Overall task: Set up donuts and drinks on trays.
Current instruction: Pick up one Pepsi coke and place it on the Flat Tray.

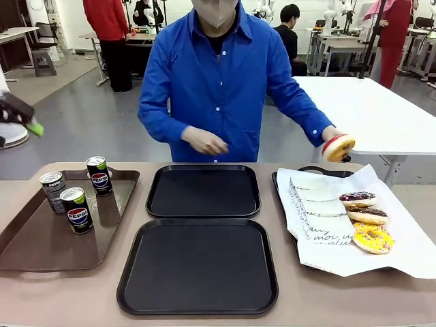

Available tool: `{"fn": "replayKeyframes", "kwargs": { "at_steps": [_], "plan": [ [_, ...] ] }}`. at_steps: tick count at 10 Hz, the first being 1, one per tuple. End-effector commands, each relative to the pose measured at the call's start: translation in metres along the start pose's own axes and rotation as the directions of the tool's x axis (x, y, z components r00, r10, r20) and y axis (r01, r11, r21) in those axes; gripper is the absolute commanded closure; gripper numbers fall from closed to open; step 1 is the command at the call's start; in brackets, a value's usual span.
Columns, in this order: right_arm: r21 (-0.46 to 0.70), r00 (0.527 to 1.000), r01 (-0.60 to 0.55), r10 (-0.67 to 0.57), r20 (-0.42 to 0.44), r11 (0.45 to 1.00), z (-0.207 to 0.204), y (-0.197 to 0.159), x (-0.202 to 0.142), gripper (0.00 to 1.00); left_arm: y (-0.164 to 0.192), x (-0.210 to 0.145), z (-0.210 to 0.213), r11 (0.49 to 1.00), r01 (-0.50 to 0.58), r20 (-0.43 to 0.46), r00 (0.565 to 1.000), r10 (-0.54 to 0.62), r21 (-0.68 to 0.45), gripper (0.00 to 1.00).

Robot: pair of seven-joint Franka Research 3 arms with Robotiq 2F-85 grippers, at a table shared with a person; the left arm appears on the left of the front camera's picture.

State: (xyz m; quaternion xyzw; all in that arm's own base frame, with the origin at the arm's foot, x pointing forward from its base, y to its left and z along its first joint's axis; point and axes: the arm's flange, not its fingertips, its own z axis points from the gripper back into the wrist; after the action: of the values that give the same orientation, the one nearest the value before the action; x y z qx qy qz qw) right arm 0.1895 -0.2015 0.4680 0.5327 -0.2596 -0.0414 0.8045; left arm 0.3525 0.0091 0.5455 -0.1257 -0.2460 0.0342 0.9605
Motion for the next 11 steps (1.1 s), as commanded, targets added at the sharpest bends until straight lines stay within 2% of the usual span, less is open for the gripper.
{"fn": "replayKeyframes", "kwargs": {
  "at_steps": [1, 3, 5, 6, 7, 11],
  "plan": [
    [0.021, 1.0, -0.015, 0.014, 0.015, 1.0, 0.001, 0.0, 0.002, 0.0, -0.028, -0.023, -0.015, 0.988, 0.119, -0.107, 0.988, -0.108, 0.094, 0.0],
    [0.021, 1.0, -0.015, 0.014, 0.015, 1.0, 0.001, 0.0, 0.002, 0.0, -0.044, -0.041, -0.034, 0.983, 0.15, -0.192, 0.973, -0.127, 0.11, 0.0],
    [0.021, 1.0, -0.015, 0.014, 0.015, 1.0, 0.001, 0.0, 0.002, 0.0, -0.048, -0.053, -0.062, 0.969, 0.175, -0.213, 0.967, -0.137, 0.176, 0.0],
    [0.021, 1.0, -0.015, 0.014, 0.015, 1.0, 0.001, 0.0, 0.002, 0.0, -0.048, -0.053, -0.074, 0.974, 0.147, -0.203, 0.973, -0.111, 0.172, 0.0],
    [0.021, 1.0, -0.015, 0.014, 0.015, 1.0, 0.001, 0.0, 0.002, 0.0, -0.054, -0.041, -0.048, 0.974, 0.186, -0.212, 0.965, -0.156, 0.131, 0.0],
    [0.021, 1.0, -0.015, 0.014, 0.015, 1.0, 0.001, 0.0, 0.002, 0.0, -0.054, -0.041, -0.048, 0.974, 0.186, -0.212, 0.965, -0.156, 0.131, 0.0]
  ]
}}
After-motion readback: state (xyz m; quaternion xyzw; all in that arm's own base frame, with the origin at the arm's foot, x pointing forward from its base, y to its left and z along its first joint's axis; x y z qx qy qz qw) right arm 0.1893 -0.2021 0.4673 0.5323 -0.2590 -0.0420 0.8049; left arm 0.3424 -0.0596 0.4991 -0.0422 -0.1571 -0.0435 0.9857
